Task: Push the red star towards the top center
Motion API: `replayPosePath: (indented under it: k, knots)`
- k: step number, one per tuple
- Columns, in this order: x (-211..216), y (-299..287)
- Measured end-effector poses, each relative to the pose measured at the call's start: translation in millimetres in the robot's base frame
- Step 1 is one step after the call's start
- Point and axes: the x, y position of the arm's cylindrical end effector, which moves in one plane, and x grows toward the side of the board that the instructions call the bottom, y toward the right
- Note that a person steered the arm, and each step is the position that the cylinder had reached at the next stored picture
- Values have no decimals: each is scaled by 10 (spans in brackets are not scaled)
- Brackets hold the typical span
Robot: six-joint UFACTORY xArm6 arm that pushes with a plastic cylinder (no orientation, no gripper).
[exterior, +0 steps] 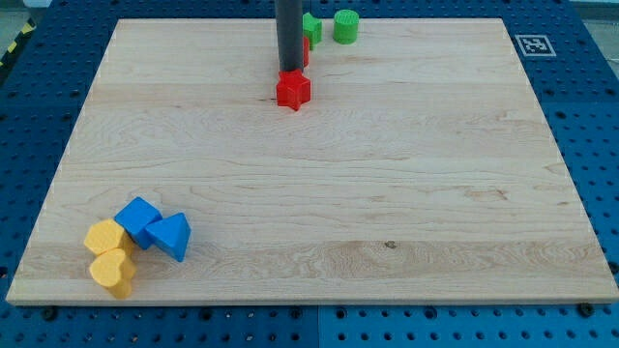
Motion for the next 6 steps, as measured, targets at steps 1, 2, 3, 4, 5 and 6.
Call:
replayPosePath:
  k: [1, 2, 3, 4, 5, 6]
  knots:
    - [-58, 0]
    - [228, -348]
    - [724, -571]
    - [772, -351]
    - [665, 17]
    - [585, 256]
